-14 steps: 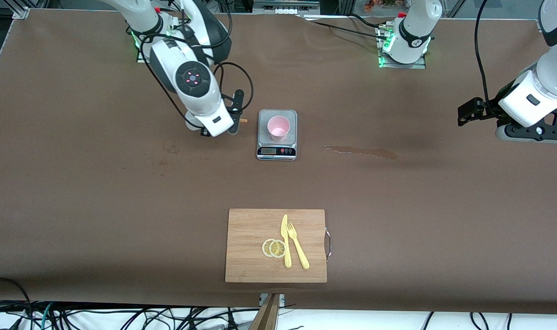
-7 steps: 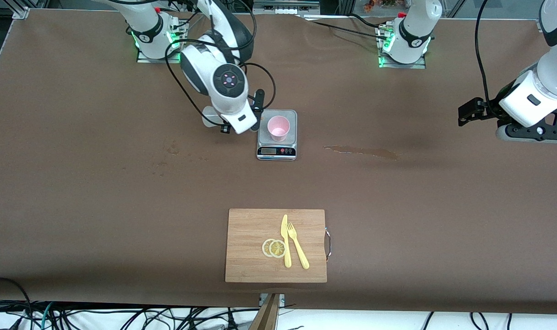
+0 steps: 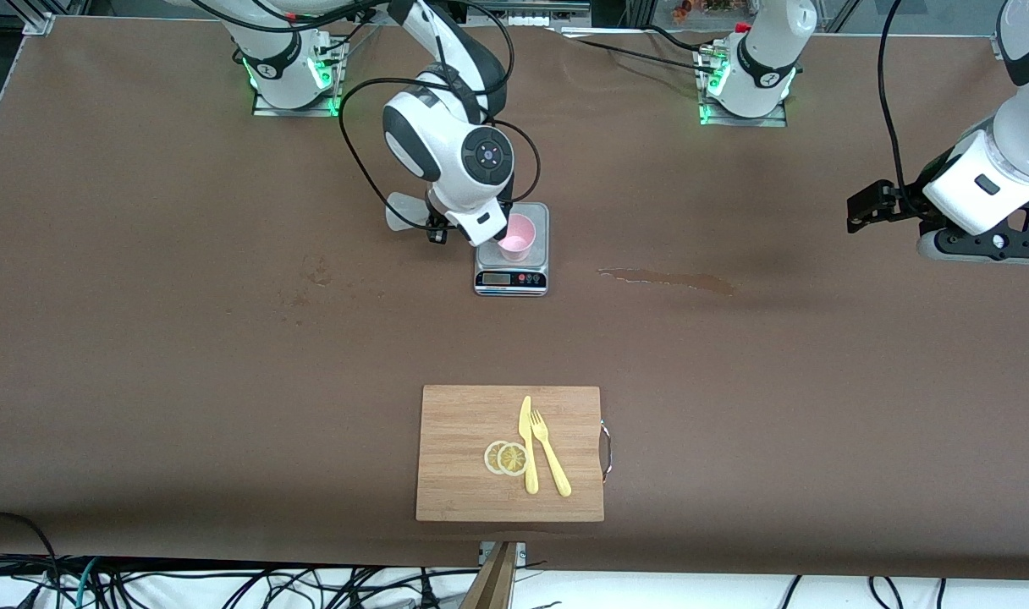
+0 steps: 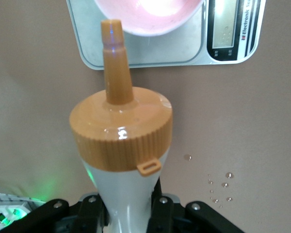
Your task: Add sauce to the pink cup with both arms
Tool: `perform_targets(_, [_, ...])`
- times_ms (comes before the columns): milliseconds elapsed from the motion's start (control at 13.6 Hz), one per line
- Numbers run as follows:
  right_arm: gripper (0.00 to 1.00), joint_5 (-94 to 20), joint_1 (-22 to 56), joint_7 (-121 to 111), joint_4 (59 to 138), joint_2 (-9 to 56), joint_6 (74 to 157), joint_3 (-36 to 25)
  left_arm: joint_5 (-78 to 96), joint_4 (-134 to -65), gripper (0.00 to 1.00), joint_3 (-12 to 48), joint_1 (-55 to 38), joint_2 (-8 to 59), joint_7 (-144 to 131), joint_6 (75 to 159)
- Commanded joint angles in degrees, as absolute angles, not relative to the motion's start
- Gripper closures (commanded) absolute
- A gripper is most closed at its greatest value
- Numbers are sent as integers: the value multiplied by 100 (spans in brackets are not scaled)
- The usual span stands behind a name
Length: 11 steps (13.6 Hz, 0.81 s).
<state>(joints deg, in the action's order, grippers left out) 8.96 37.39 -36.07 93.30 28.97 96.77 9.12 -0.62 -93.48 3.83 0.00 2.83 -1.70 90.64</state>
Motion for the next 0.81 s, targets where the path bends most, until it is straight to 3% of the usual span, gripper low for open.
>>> perform_targets(0, [92,1011,3806,-3568,9036,2936,9168,853,-9,-9352,0,413,53,211,-88,8974])
perform_targets(369, [92,1204,3823,-3568,8237,3339,8351,774,-9,-9352,0,422,53,211,-105,8974])
perform_targets(737, [91,1265,3929,-3568,7684,3707,8123,677,-9,-9352,0,422,53,211,-88,8965])
